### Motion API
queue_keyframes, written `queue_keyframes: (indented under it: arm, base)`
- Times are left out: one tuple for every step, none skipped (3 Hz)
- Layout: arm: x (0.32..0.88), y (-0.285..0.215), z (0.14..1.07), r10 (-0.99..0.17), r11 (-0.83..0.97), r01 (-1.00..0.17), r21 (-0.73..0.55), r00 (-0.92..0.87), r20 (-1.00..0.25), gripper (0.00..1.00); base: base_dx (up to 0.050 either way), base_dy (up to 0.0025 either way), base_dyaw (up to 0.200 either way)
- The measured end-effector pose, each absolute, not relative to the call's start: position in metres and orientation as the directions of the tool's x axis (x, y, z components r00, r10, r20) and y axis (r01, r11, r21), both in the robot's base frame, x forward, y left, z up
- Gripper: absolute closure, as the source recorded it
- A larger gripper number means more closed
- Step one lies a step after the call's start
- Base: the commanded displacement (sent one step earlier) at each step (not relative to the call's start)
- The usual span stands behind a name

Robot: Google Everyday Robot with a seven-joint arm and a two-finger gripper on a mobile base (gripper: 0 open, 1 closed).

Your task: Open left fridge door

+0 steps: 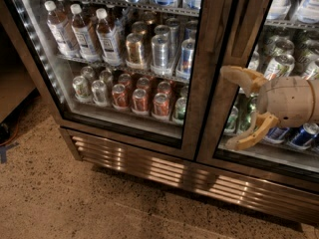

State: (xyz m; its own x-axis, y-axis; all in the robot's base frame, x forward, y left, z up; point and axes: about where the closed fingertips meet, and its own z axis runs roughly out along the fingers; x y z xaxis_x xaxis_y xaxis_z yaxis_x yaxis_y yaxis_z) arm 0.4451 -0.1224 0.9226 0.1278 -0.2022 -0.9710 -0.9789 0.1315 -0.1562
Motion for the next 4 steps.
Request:
queue_keyframes:
  arm:
    - [0.446, -0.127, 0.922, -0.200, 0.195, -0.965, -0.172, 0.133, -0.971, 0.00]
    - [0.446, -0.127, 0.922, -0.201, 0.195, -0.966, -0.172, 0.133, -0.971, 0.00]
    - [0.442, -0.127, 0.946, -0.212, 0.205, -0.956, -0.210, 0.167, -0.963, 0.00]
    - [0.438, -0.130, 0.969, -0.224, 0.219, -0.943, -0.251, 0.202, -0.953, 0.00]
  base:
    - [0.000, 0.00000, 0.000]
    - [0.000, 0.00000, 0.000]
    - [0.000, 0.00000, 0.000]
    - [0.000, 0.00000, 0.000]
